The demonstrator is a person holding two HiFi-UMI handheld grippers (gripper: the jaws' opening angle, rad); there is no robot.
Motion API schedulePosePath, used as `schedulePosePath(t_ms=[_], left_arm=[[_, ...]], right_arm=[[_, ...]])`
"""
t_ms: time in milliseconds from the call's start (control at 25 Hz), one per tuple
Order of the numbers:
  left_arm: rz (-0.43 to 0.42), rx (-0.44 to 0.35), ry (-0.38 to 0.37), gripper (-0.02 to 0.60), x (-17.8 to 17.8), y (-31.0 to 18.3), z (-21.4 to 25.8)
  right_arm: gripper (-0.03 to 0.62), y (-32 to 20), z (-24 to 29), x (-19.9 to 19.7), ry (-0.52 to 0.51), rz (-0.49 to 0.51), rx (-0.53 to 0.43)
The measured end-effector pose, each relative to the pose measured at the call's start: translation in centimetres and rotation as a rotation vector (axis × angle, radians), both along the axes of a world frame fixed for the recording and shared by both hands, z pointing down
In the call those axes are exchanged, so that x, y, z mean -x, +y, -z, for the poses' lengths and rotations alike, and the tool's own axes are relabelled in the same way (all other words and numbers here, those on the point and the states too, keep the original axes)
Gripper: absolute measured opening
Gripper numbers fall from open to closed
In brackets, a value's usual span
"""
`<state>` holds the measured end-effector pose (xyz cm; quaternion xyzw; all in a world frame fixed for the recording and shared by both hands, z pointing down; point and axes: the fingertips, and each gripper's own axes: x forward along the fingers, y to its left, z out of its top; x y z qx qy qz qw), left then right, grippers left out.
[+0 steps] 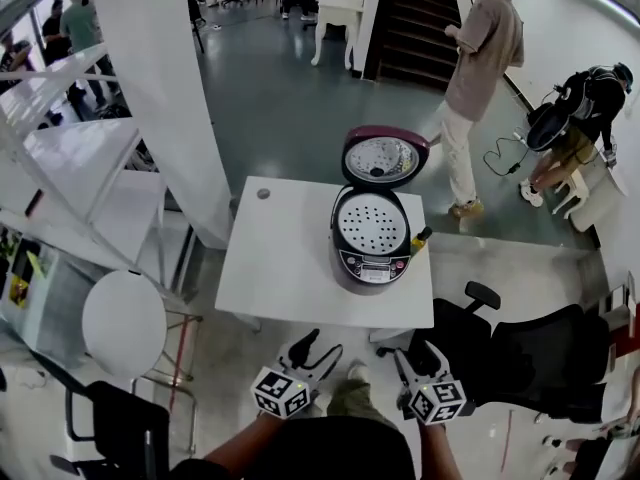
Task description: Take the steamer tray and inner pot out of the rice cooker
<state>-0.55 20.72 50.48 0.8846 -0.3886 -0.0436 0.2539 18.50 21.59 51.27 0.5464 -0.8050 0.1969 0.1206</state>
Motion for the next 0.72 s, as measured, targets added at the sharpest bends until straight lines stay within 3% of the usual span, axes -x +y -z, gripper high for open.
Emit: schedulePosePath(t_ms=[360,720], left_arm=[[0.087,-0.017,-0.058,0.238,0.4,-9.3,0.6],[0.129,0.069,-0.103,0.242,-1.7,-20.2,-2.8]], right_arm=[[0.236,-15.4,0.7,-1.4,-0.004,0.025,-0.078],[0.236,-27.1,-3.7,-4.2,-0.014,0.046,0.005]])
